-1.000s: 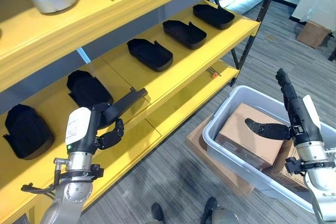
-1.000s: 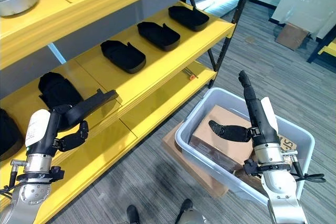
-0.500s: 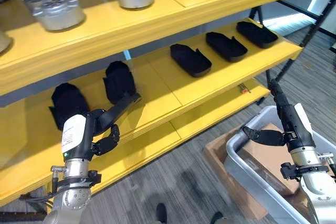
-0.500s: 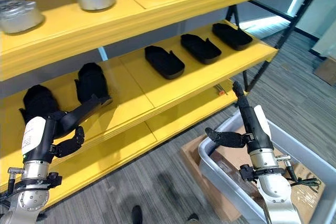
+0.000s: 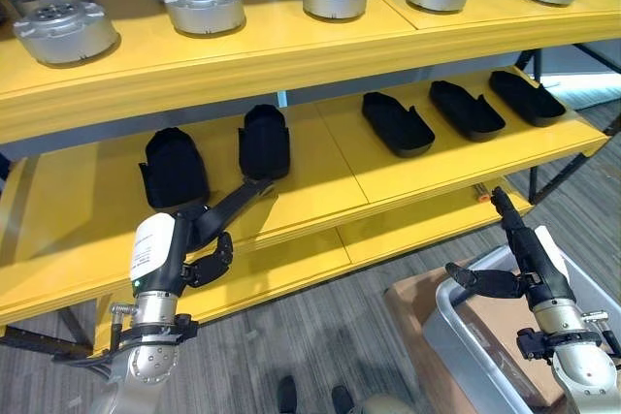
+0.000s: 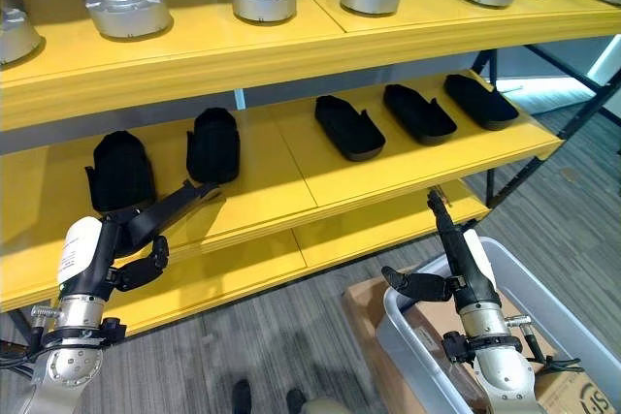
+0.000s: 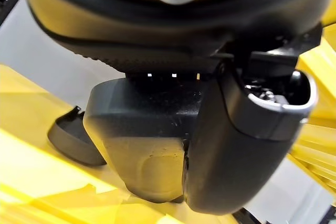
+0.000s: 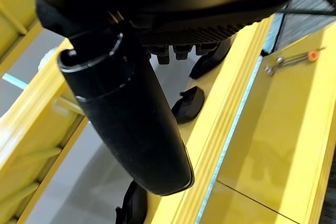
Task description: Move parts from the plastic box to the shelf.
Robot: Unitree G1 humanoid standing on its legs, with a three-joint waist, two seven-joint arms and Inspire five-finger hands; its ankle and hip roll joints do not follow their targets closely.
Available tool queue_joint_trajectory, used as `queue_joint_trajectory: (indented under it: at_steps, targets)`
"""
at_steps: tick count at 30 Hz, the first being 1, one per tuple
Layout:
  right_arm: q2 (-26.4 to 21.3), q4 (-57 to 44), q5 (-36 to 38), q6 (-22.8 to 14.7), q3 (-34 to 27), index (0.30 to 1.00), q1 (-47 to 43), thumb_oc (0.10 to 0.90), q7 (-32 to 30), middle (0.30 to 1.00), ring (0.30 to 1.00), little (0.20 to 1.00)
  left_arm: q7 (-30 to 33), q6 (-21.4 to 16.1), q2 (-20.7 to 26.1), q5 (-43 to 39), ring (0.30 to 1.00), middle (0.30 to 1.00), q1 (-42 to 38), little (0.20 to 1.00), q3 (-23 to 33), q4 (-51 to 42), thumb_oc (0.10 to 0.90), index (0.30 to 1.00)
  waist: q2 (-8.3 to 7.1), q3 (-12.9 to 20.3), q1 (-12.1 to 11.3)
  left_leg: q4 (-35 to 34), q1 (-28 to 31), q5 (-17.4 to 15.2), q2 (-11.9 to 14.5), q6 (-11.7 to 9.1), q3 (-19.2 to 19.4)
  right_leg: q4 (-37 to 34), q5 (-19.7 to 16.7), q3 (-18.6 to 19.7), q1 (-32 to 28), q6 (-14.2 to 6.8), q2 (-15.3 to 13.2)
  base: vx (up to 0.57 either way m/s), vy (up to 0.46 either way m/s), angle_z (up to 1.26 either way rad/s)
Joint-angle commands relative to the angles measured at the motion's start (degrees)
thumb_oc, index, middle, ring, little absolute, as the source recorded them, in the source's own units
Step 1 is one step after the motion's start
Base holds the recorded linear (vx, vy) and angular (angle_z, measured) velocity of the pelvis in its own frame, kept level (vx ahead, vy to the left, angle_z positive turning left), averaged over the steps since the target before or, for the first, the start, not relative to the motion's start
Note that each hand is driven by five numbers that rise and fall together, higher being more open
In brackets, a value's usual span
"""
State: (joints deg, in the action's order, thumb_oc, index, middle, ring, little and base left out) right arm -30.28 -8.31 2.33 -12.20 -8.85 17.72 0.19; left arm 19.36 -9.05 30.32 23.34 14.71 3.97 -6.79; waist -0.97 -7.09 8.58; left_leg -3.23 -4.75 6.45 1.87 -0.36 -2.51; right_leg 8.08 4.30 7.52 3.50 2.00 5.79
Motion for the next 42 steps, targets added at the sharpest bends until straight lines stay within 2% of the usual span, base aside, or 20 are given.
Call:
queue_joint_trajectory:
  at_steps: [1,7,10,11,12,15,16,17,19,21,22,23,26,27,28,33,35,37,38,42]
  targets:
    - [-1.1,-4.6,1.5,-5.7,-3.7,1.000,-5.0,0.900,-1.8,1.000,1.000,1.000,2.5,-4.1,2.6,-0.7,0.300,0.300,-5.3,0.300,4.9,-5.7,0.400,0.300,-1.40,2.2,0.6,-1.8,7.5,-7.4,-4.5,1.4,3.8,-7.0,-3.3,-1.9,-1.6,-5.1,-1.9,0.03,-0.113,0.16]
    - [-1.9,-4.8,3.1,-6.1,-4.8,1.000,-3.5,0.900,-1.4,1.000,1.000,1.000,1.9,-4.0,2.5,-1.3,0.300,0.300,-5.3,0.300,3.7,-5.3,0.400,0.300,-1.96,0.7,1.0,1.7,6.1,-7.6,-3.9,-0.1,2.5,-9.0,-3.6,-3.9,-3.3,-4.2,-2.8,-0.03,-0.109,0.39]
    - [-3.3,-5.3,4.2,-6.5,-5.8,1.000,-4.0,0.900,-1.7,1.000,1.000,1.000,1.6,-3.8,2.9,-1.4,0.300,0.300,-7.3,0.300,2.9,-5.4,0.400,0.300,-3.24,-2.5,1.4,15.7,0.9,-10.4,-3.5,-2.2,4.4,-8.2,-4.3,-5.7,-2.7,-3.2,-4.3,-0.13,-0.108,0.65]
    - [-3.5,-5.4,4.4,-6.5,-6.0,1.000,-4.7,0.900,-1.8,1.000,1.000,1.000,1.7,-3.6,3.0,-1.4,0.300,0.300,-7.9,0.300,3.1,-5.5,0.400,0.300,-4.20,-2.4,2.5,21.7,1.5,-11.6,0.8,-1.7,8.3,-7.5,-4.4,-6.1,-1.9,-2.8,-5.2,-0.12,-0.084,0.56]
    - [-3.2,-5.3,4.5,-6.5,-5.8,1.000,-4.9,0.900,-1.9,1.000,1.000,1.000,1.8,-3.6,3.2,-1.4,0.300,0.300,-8.0,0.300,3.4,-5.5,0.400,0.300,-4.08,-1.9,2.7,21.4,2.1,-11.3,2.7,-1.5,9.3,-7.3,-4.4,-6.1,-1.1,-2.5,-5.1,-0.05,-0.056,0.22]
    - [-2.4,-5.4,4.9,-6.7,-6.1,1.000,-4.3,0.900,-2.2,1.000,1.000,1.000,2.2,-3.5,3.3,-1.0,0.300,0.300,-8.3,0.300,3.7,-5.4,0.400,0.300,-2.51,-0.3,4.2,18.7,8.1,-6.6,9.4,-2.1,10.2,-6.0,-2.6,-6.7,0.8,-1.9,-4.3,0.00,-0.004,0.14]
    - [-2.4,-5.4,4.9,-6.7,-6.1,1.000,-4.3,0.900,-2.2,1.000,1.000,1.000,2.2,-3.6,3.3,-1.0,0.300,0.300,-8.3,0.300,3.7,-5.4,0.400,0.300,-2.59,-0.2,4.2,18.2,8.2,-6.1,9.3,-2.2,10.2,-5.9,-2.8,-6.7,1.0,-1.7,-4.3,0.03,0.043,0.30]
    - [-1.9,-4.9,4.6,-6.5,-6.1,1.000,-3.4,0.900,-2.7,1.000,1.000,1.000,2.7,-3.2,3.2,-0.7,0.300,0.300,-8.7,0.300,3.5,-5.2,0.400,0.300,0.03,1.3,5.0,12.4,11.8,1.5,12.0,-3.9,7.5,-4.6,-1.4,-7.6,3.1,-1.8,-2.7,0.00,0.029,0.24]
    - [-1.7,-4.5,4.5,-6.7,-5.7,1.000,-3.5,0.900,-3.2,1.000,1.000,1.000,3.0,-3.2,3.4,-0.6,0.300,0.300,-9.0,0.300,3.2,-5.3,0.400,0.300,0.38,1.4,5.5,9.7,11.3,2.9,12.4,-4.0,5.8,-3.8,-1.0,-7.9,3.8,-1.9,-2.8,-0.01,0.039,0.23]
    - [-1.7,-4.7,4.8,-6.8,-6.0,1.000,-2.9,0.900,-3.1,1.000,1.000,1.000,3.0,-3.2,3.2,-0.6,0.300,0.300,-9.1,0.300,3.3,-5.4,0.400,0.300,0.80,1.8,6.3,8.3,12.6,3.9,13.8,-4.7,7.5,-3.3,-0.8,-8.8,4.2,-1.8,-2.8,0.01,0.034,0.08]
    - [-1.7,-4.8,4.9,-7.1,-6.8,1.000,-1.9,0.900,-3.8,1.000,1.000,1.000,2.6,-3.4,3.0,-0.5,0.300,0.300,-9.8,0.300,2.6,-5.9,0.400,0.300,1.72,2.4,7.3,6.9,13.7,5.5,15.5,-6.0,11.3,-3.3,-0.3,-10.7,4.4,-1.7,-2.8,0.03,0.046,0.17]
    - [-1.5,-4.7,5.0,-7.2,-6.9,1.000,-1.5,0.900,-4.1,1.000,1.000,1.000,2.6,-3.5,3.1,-0.3,0.300,0.300,-10.1,0.300,2.2,-6.0,0.400,0.300,1.86,2.5,7.6,6.6,13.5,6.8,16.4,-6.6,12.3,-3.3,-0.2,-11.3,4.3,-1.8,-2.7,0.05,0.065,0.40]
    - [-1.1,-4.3,5.2,-7.2,-6.4,1.000,-1.0,0.900,-4.2,1.000,1.000,1.000,2.9,-3.5,4.1,0.3,0.300,0.300,-9.9,0.300,1.6,-5.7,0.400,0.300,1.40,2.6,6.7,6.0,13.0,7.4,16.1,-6.5,8.1,-3.2,-0.2,-10.3,3.9,-2.2,-2.4,0.07,0.080,0.39]
    - [-1.1,-4.0,5.5,-6.8,-6.0,1.000,-0.6,0.900,-3.8,1.000,1.000,1.000,3.2,-3.2,4.4,0.6,0.300,0.300,-9.5,0.300,1.6,-5.6,0.400,0.300,0.92,2.5,6.2,5.1,12.6,5.8,15.1,-6.0,4.8,-3.0,-0.5,-9.2,3.7,-2.5,-2.7,0.05,0.095,-0.20]
    - [-1.1,-4.0,5.6,-6.8,-6.0,1.000,-0.6,0.900,-3.8,1.000,1.000,1.000,3.2,-3.2,4.5,0.6,0.300,0.300,-9.4,0.300,1.6,-5.6,0.400,0.300,0.87,2.5,6.2,5.1,12.6,5.7,15.1,-6.0,4.8,-3.0,-0.4,-9.2,3.7,-2.5,-2.8,0.06,0.178,-0.14]
    - [-0.9,-4.3,4.8,-6.7,-8.0,1.000,0.2,0.900,-4.6,1.000,1.000,1.000,2.6,-3.5,4.6,0.8,0.300,0.300,-10.2,0.300,1.0,-5.7,0.400,0.300,1.88,2.0,6.9,-1.2,13.0,1.1,14.4,-7.2,8.2,-2.2,-1.1,-8.4,4.6,-4.5,-5.1,0.02,0.240,-0.01]
    - [-0.7,-4.4,3.7,-6.6,-8.0,1.000,-0.6,0.900,-5.5,1.000,1.000,1.000,3.3,-3.5,5.1,0.7,0.300,0.300,-11.0,0.300,0.8,-5.3,0.400,0.300,2.28,1.5,7.0,-1.2,13.0,-2.1,13.1,-6.7,9.3,-2.5,-2.2,-8.5,5.2,-5.8,-6.9,-0.02,0.223,0.03]
    - [-0.7,-4.3,3.4,-6.5,-7.4,1.000,-1.2,0.900,-5.5,1.000,1.000,1.000,3.4,-3.4,5.3,0.8,0.300,0.300,-10.9,0.300,1.1,-5.2,0.400,0.300,2.12,1.3,6.8,-0.8,13.2,-3.4,12.4,-6.4,9.9,-2.8,-3.0,-8.0,5.1,-6.3,-7.3,0.00,0.161,0.01]
    - [-0.5,-4.1,3.0,-6.3,-6.7,1.000,-1.9,0.900,-5.3,1.000,1.000,1.000,3.9,-3.0,5.4,1.0,0.300,0.300,-10.4,0.300,2.0,-5.2,0.400,0.300,1.84,1.1,6.5,-0.8,13.7,-6.0,11.0,-5.8,10.8,-3.5,-4.2,-7.0,5.2,-7.2,-8.2,0.00,0.240,-0.01]
    - [0.3,-4.1,2.9,-5.9,-6.0,1.000,-2.0,0.900,-4.8,1.000,1.000,1.000,4.3,-2.8,5.2,1.3,0.300,0.300,-9.5,0.300,3.1,-5.5,0.400,0.300,1.24,1.2,6.1,-1.3,14.5,-8.7,8.9,-4.6,12.3,-4.8,-5.7,-5.6,5.1,-8.6,-9.8,0.00,0.161,-0.25]
